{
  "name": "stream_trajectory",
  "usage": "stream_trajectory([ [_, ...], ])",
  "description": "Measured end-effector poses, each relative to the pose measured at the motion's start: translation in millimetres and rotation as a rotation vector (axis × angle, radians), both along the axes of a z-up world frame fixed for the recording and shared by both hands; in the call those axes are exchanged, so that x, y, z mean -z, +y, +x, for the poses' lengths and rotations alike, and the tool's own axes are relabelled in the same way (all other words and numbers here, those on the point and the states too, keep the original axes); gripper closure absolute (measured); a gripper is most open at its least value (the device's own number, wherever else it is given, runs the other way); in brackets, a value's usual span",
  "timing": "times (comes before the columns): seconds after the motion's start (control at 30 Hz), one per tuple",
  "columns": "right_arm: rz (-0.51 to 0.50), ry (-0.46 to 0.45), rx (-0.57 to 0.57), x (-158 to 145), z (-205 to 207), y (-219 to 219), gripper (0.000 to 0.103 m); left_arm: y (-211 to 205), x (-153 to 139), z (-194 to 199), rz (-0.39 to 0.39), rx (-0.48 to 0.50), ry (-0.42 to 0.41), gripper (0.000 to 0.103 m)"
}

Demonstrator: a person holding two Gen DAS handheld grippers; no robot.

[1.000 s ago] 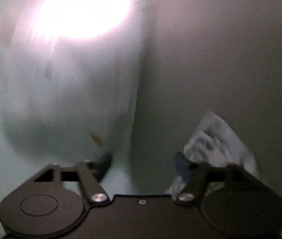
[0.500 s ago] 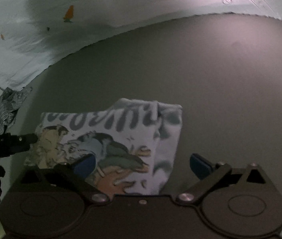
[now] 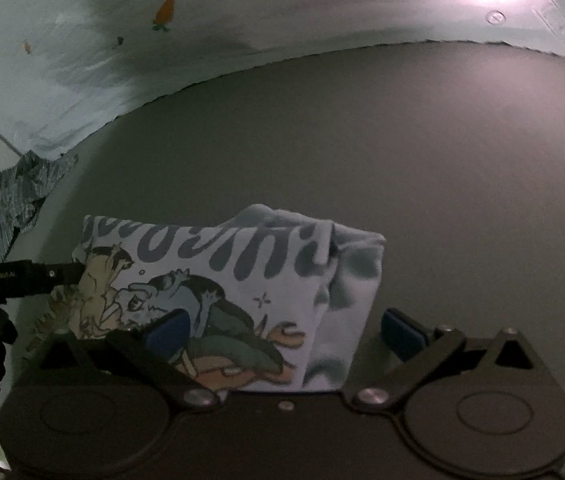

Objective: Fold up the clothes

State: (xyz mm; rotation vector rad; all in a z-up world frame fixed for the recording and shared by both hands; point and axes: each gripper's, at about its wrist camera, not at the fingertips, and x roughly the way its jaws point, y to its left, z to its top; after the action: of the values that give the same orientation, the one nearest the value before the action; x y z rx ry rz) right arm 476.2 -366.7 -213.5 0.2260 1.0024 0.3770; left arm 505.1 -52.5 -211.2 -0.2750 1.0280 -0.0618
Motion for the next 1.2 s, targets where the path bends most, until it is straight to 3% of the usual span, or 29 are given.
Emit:
stream_trajectory([
  [0.33, 0.084, -0.009, 0.026, 5, 16, 7, 0.0, -1, 3, 0, -0.027, -0.006, -0.027, 0.0],
  [0.5, 0.246, 0.027, 0.081, 11, 21, -2, 0.0, 12, 9, -5, -0.264, -0.049, -0.076, 0.0],
  [0.63, 0.462, 0.08, 0.168, 23, 22, -18, 0.0, 22, 16, -7, -0.41, -0.076, -0.092, 0.001],
  [0.7, 0.601, 0.126, 0.216, 34, 22, -25, 0.0, 27, 25, -7, -0.567, -0.077, -0.068, 0.001],
  [0.77, 0.657, 0.127, 0.249, 39, 19, -27, 0.0, 30, 37, -9, -0.7, -0.093, -0.054, 0.001],
  [0.87, 0.67, 0.162, 0.19, 39, 19, -17, 0.0, 30, 43, -15, -0.741, -0.097, -0.081, 0.002],
  [0.97, 0.753, 0.216, 0.185, 44, 14, -7, 0.002, 23, 45, -16, -0.784, -0.059, -0.049, 0.004],
  [1.0, 0.765, 0.216, 0.202, 45, 12, -6, 0.004, 20, 47, -16, -0.811, -0.042, -0.034, 0.006],
  [1.03, 0.79, 0.239, 0.225, 49, 9, -6, 0.014, 18, 50, -16, -0.84, -0.028, -0.021, 0.006],
  [1.1, 0.872, 0.31, 0.3, 61, 1, -8, 0.043, 13, 54, -20, -0.892, -0.02, 0.0, 0.015],
  [1.13, 0.936, 0.354, 0.352, 70, -7, -9, 0.068, 12, 56, -25, -0.916, -0.028, 0.013, 0.02],
  [1.2, 1.046, 0.381, 0.399, 80, -24, -9, 0.074, 8, 58, -37, -0.95, -0.043, 0.031, 0.043],
])
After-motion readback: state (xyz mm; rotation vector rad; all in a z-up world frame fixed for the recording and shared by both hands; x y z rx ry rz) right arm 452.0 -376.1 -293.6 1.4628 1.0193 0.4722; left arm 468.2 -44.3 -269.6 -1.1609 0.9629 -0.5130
